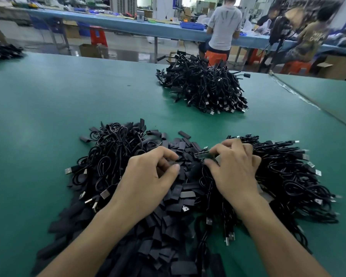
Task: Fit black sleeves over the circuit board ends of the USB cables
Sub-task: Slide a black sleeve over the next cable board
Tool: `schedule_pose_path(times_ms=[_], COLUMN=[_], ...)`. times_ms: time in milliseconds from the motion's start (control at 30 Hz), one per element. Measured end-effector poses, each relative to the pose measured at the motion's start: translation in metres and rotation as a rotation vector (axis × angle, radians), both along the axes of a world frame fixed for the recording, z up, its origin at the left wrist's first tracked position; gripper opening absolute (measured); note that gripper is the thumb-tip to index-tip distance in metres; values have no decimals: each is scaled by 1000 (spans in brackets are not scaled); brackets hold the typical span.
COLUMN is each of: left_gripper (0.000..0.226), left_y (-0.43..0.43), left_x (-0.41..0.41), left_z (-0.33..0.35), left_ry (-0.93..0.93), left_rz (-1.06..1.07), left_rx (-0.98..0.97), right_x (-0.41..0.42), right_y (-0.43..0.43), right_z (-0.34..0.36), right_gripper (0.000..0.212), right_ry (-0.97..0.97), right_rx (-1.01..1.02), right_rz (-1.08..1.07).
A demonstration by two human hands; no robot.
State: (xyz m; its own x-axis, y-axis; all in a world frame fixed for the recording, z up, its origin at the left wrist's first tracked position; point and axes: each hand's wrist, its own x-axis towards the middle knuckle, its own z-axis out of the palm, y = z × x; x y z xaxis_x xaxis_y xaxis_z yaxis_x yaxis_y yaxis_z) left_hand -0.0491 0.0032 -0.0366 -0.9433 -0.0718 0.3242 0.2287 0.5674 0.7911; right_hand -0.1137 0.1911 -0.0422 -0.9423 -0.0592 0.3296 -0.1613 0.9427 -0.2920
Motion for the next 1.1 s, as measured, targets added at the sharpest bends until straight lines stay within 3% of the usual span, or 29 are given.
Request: schedule_pose_path(times_ms=[67,200,300,567,900,1033,1100], left_gripper=[15,32,25,25,28,29,35], left_y=[1,1,4,5,-1,-3,-3], left_x=[-1,-5,-7,-4,-11,-10,-11], left_z=[-3,-7,-9,-9,-15,-23,-26], left_ry=[-13,-92,-88,-25,-24,-90,-97], left_rz=[-6,-79,-163,-201,-208,-284,-274], left_rx=[41,239,377,540,644,823,875], right_x=[3,15,19,18,10,9,8], right_y=[-3,-11,-18,-30,-28,-30,-31], right_z=[2,7,8,-2,-4,-5,-3], right_gripper=[7,13,10,11,20,30,31], right_ry=[39,-99,-243,-364,-522,-677,-654], right_rx=[-287,-907,-1141,-1317,-1304,-1364,-1314], right_rz=[196,520,605,661,724,754,741])
